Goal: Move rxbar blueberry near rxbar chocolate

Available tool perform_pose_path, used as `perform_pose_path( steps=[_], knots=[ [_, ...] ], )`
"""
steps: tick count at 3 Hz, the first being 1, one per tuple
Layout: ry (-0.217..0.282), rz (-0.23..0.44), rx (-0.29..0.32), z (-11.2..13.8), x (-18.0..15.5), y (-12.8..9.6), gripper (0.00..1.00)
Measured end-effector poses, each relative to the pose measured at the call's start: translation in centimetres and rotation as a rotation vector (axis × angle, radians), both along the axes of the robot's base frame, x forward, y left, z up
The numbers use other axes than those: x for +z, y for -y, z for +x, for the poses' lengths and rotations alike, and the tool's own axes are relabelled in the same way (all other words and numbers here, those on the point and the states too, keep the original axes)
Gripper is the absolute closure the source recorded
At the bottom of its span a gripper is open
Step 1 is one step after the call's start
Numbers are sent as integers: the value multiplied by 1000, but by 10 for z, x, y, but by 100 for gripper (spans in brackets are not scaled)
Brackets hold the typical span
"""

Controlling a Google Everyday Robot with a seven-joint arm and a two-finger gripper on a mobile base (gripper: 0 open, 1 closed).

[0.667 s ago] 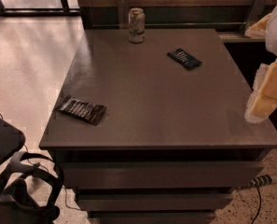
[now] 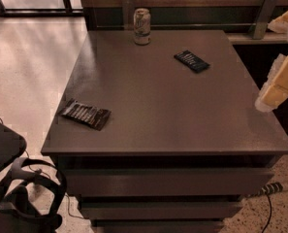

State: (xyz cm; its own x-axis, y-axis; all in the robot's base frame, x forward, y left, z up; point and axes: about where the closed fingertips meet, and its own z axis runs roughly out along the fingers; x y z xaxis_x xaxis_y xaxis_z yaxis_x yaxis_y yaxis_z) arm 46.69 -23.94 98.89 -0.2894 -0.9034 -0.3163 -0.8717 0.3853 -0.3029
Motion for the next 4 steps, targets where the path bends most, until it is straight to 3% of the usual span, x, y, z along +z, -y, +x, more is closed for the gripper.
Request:
perform_pose_path(
  steps=[2, 3, 4],
  knots=[
    [113, 241, -196, 78, -7, 54, 0],
    [131, 368, -232, 118, -25, 53, 0],
    [135, 461, -227, 152, -47, 42, 0]
  ],
)
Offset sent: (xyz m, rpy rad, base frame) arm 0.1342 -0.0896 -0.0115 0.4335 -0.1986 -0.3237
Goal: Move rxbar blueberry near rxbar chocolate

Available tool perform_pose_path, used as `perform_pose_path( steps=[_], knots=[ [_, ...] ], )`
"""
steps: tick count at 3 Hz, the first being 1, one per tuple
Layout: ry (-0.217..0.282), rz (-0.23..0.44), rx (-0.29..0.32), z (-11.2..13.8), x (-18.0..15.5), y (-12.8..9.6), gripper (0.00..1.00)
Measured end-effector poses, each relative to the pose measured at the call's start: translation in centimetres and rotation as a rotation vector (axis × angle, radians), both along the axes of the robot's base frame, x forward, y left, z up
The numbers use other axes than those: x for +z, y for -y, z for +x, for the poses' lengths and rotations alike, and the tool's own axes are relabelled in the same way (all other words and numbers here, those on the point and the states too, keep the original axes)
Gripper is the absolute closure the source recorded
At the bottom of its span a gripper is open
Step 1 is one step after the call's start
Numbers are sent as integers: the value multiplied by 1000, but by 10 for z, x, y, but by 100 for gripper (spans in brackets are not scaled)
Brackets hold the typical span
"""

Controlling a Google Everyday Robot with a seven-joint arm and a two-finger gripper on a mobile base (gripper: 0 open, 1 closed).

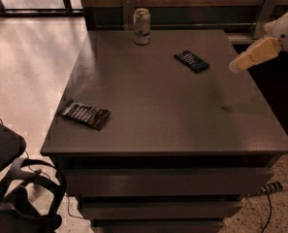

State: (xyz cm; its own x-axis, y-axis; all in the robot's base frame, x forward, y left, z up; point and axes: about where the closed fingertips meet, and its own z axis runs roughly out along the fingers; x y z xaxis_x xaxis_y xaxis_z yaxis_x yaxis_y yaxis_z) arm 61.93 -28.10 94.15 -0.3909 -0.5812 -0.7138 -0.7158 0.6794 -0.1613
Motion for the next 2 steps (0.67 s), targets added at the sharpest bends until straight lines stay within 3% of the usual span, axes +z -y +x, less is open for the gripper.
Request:
perform_pose_path(
  steps=[1, 2],
  knots=[
    [18, 55, 10, 30, -23, -8, 0],
    [17, 65, 9, 35, -25, -9, 0]
  ],
)
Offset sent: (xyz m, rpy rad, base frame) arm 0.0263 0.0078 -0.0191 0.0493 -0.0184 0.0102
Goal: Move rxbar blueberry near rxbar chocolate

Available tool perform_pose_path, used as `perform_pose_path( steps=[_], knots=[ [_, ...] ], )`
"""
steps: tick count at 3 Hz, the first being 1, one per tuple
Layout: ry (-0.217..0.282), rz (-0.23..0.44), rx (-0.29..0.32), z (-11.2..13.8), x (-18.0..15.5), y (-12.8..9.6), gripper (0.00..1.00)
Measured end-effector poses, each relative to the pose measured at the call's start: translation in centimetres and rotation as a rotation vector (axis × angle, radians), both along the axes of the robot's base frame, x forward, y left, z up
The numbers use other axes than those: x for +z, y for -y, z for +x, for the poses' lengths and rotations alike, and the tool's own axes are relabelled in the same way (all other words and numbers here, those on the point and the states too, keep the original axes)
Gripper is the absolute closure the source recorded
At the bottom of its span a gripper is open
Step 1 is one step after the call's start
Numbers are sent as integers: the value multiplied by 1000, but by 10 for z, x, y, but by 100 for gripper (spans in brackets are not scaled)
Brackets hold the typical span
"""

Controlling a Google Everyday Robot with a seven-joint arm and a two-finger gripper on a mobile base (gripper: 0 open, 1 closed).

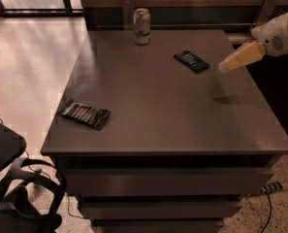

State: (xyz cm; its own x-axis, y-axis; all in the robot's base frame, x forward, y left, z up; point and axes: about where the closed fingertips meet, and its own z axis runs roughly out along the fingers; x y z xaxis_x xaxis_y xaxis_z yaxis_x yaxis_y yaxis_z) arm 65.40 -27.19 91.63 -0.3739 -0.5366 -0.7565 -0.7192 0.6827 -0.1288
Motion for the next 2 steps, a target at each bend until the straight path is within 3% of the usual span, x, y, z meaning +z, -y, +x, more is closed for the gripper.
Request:
perform_pose_path(
  steps=[2],
  knots=[
    [4, 146, -31, 62, -23, -13, 0]
  ],
)
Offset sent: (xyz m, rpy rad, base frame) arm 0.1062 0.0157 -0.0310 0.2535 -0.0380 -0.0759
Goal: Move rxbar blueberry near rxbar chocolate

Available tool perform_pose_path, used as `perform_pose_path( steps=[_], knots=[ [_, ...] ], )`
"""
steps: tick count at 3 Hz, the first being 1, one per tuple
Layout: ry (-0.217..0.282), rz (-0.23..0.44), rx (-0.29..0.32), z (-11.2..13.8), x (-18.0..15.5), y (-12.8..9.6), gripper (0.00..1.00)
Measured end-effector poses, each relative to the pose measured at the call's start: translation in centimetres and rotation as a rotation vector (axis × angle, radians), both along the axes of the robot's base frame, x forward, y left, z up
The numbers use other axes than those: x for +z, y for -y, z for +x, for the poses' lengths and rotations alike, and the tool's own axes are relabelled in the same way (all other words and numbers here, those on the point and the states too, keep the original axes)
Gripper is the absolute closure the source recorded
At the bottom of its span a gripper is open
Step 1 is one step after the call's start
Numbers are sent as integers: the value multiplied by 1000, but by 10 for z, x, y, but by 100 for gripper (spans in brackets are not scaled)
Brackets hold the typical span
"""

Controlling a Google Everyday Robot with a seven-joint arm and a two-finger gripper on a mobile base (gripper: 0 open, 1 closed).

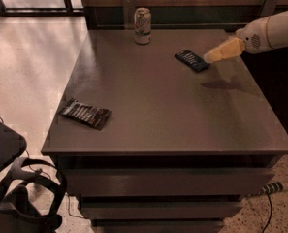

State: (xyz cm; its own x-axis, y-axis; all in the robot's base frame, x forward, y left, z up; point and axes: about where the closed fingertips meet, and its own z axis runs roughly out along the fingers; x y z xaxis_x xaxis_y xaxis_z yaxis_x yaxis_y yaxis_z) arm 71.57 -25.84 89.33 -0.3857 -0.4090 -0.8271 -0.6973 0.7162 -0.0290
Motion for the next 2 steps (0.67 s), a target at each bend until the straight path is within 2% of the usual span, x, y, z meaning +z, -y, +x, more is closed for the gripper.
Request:
perform_pose_path(
  steps=[1, 2],
  knots=[
    [9, 38, -31, 30, -15, -13, 0],
    [27, 35, -65, 59, -43, -31, 0]
  ],
)
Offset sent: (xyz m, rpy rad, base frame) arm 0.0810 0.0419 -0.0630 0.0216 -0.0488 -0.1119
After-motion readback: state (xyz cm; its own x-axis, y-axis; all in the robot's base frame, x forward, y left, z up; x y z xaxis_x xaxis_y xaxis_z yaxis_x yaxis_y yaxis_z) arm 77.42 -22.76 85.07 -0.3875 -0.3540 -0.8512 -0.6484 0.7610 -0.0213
